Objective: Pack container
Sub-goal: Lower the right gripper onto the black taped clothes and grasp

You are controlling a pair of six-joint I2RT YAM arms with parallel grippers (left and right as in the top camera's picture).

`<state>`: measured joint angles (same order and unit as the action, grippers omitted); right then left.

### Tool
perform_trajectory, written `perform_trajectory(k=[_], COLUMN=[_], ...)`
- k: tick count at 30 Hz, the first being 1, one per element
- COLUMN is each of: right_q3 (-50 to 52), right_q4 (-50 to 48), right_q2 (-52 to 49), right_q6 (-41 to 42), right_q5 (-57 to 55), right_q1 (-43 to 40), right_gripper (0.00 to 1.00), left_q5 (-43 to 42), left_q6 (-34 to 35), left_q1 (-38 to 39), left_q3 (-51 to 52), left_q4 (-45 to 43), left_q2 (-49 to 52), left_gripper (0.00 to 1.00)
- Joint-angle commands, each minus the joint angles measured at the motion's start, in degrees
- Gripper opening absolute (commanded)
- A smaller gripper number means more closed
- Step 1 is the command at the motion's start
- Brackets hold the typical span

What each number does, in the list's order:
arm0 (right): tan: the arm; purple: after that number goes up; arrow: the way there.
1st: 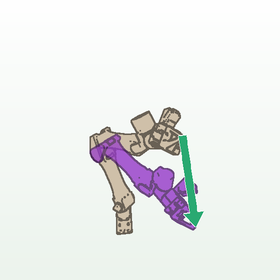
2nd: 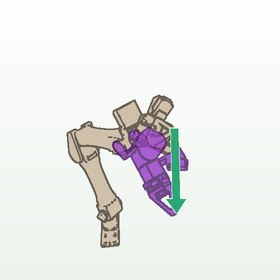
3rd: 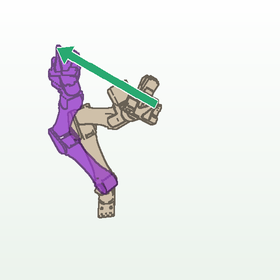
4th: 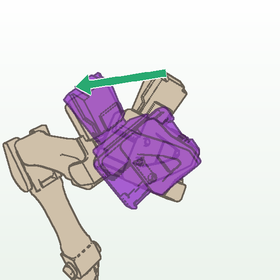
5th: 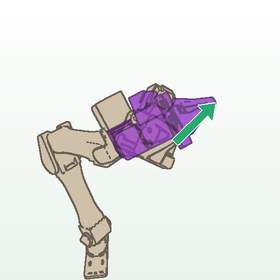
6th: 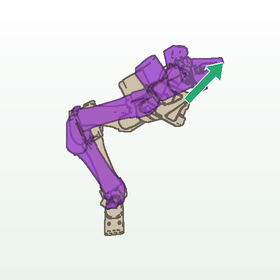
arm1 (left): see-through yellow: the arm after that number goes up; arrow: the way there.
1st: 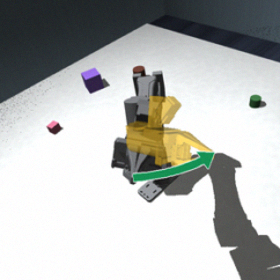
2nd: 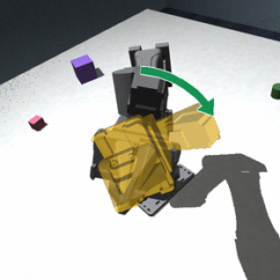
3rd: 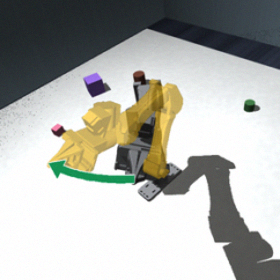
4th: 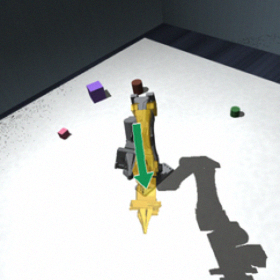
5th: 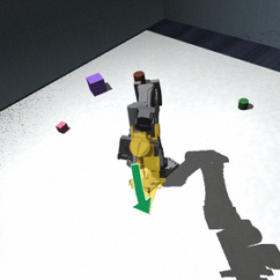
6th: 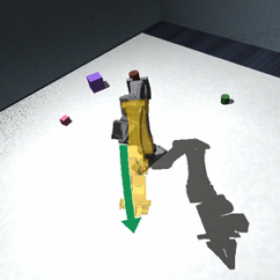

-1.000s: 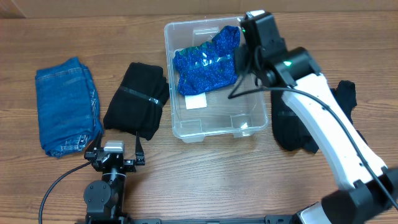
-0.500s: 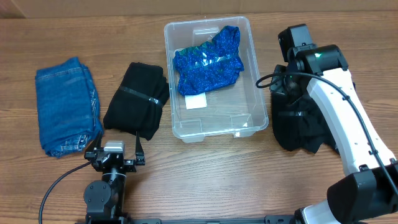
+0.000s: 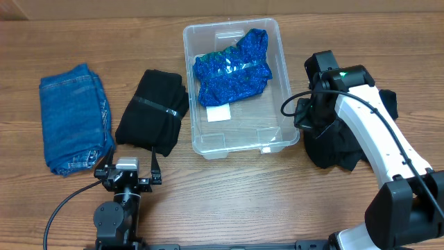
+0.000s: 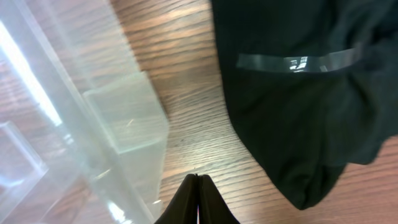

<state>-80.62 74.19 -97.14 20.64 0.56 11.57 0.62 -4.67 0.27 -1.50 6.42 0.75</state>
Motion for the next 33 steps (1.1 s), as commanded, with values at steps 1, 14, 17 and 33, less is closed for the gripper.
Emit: perform_trajectory(k=[1, 14, 17, 33], right_q3=[0.2, 0.2, 0.0, -3.2], right_q4=[0.6, 3.3, 3.5, 3.1], right_q2=[0.0, 0.0, 0.0, 1.9], right_q6=[-3.5, -7.7, -7.6, -6.6], right_q5=[3.7, 9.1, 3.2, -5.2], right_q1=[0.0, 0.0, -0.2, -15.7], right_gripper=[0.04, 0.04, 0.04, 1.0], left_q5=[-0.5, -0.5, -0.5, -0.5], left_q6=[-0.5, -0.5, -0.5, -0.5], left_q1=[-0.3, -0.3, -0.3, -0.3], left_q3=[0.3, 0.3, 0.3, 0.3], left_q4=[-0.1, -0.1, -0.1, -0.1], left_q2=[-0.5, -0.5, -0.5, -0.5], left_gripper=[1.0, 1.0, 1.0, 1.0])
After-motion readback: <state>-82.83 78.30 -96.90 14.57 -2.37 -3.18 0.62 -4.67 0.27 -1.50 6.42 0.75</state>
